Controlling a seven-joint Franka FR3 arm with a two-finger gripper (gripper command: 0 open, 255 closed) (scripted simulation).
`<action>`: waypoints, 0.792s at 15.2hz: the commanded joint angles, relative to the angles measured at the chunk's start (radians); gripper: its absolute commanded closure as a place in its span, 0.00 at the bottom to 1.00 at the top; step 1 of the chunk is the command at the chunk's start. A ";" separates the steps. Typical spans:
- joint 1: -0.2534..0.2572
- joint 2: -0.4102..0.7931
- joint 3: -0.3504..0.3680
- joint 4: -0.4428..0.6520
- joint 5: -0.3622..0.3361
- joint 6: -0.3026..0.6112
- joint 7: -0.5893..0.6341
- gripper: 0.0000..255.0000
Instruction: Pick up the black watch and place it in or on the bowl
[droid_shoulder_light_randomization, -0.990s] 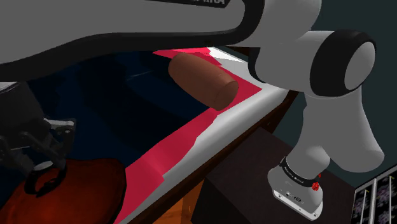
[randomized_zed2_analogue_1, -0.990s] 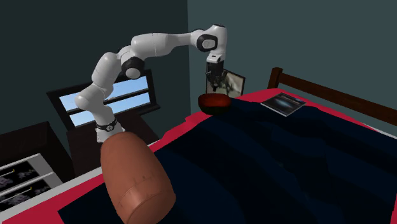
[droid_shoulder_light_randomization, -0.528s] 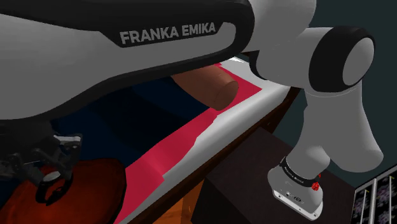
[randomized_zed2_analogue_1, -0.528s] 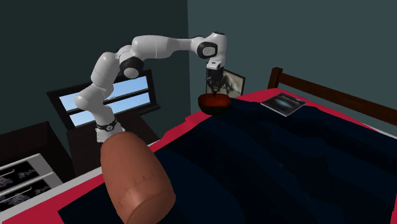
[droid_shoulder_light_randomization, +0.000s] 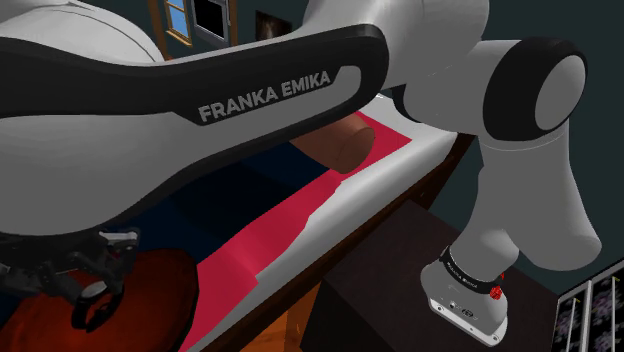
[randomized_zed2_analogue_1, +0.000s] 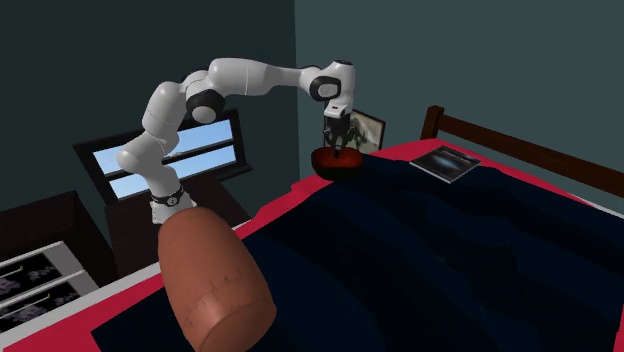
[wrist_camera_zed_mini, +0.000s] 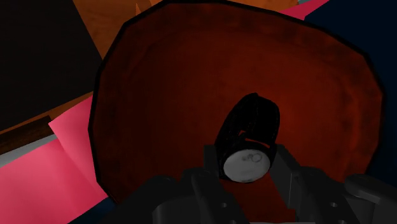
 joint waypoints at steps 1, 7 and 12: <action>0.000 0.000 0.000 -0.002 0.000 0.002 0.000 1.00; 0.000 0.000 0.000 -0.002 0.000 0.002 0.000 0.00; 0.006 -0.001 0.001 0.032 0.002 -0.031 -0.004 0.00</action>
